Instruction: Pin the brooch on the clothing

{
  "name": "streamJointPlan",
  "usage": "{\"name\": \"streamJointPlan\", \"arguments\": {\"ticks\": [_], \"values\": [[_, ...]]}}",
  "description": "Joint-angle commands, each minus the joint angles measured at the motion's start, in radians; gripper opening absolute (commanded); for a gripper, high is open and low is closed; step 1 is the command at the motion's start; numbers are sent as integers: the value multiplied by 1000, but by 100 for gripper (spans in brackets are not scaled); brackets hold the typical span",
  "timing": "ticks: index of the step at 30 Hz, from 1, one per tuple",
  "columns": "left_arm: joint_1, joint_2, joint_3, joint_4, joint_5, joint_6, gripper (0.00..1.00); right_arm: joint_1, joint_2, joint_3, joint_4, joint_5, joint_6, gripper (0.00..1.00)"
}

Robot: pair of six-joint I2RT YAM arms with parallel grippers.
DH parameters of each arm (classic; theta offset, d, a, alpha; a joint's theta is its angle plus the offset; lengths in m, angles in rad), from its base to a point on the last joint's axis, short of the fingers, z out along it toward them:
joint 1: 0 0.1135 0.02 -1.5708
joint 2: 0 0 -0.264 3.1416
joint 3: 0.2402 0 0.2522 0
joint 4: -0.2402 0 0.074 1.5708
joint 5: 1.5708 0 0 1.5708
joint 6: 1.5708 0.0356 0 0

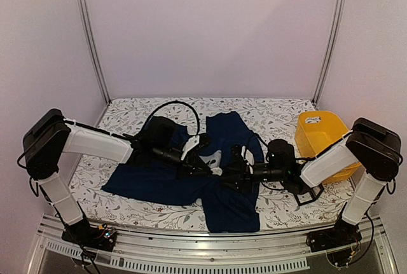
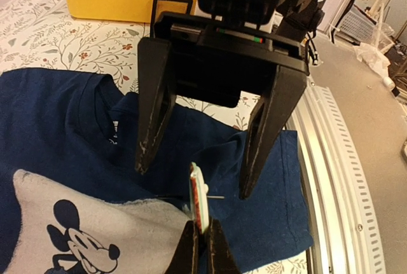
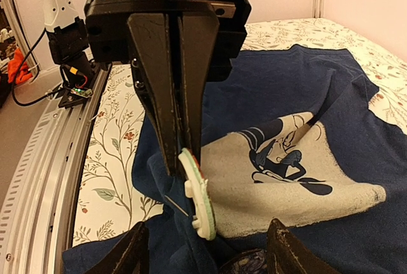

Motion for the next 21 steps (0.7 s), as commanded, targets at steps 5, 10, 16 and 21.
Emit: {"name": "streamJointPlan", "arguments": {"ticks": [5, 10, 16, 21], "values": [[-16, -31, -7, 25, 6, 10, 0, 5, 81, 58, 79, -51, 3, 41], [-17, -28, -6, 19, 10, 13, 0, 5, 96, 65, 117, -73, 36, 39], [-17, -29, -7, 17, 10, 16, 0, 3, 120, 86, 119, -78, 58, 32], [-17, -31, -5, 14, 9, 19, 0, -1, 132, 94, 121, -76, 72, 25]]}}
